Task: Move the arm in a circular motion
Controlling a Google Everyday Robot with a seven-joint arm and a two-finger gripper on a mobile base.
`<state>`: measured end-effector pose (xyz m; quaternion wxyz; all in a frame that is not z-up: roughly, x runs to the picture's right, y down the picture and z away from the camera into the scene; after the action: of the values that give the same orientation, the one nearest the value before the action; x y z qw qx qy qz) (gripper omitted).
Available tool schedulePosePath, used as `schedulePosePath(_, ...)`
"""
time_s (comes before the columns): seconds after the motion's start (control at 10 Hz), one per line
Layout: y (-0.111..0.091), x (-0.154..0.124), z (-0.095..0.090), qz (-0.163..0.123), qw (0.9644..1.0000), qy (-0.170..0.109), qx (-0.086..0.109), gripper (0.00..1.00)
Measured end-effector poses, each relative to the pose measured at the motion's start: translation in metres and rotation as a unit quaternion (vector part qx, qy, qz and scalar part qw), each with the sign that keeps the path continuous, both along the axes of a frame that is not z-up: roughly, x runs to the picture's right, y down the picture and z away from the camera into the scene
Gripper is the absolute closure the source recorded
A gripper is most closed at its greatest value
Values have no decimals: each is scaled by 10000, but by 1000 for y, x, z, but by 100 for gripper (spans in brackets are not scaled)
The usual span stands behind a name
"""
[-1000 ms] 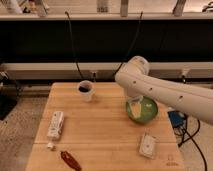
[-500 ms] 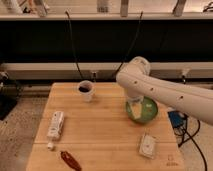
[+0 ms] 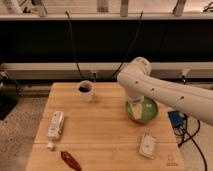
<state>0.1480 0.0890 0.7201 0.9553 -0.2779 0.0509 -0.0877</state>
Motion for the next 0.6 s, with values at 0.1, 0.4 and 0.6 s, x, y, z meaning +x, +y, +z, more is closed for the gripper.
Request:
schedulePosePath(0.1,1,1,0,0,10000,2,-10,20)
schedulePosePath(0.4,3,7,1,4,10000,-6,-38,20)
schedulePosePath(0.6,4,3,2,-14,10000,-36,-54,20)
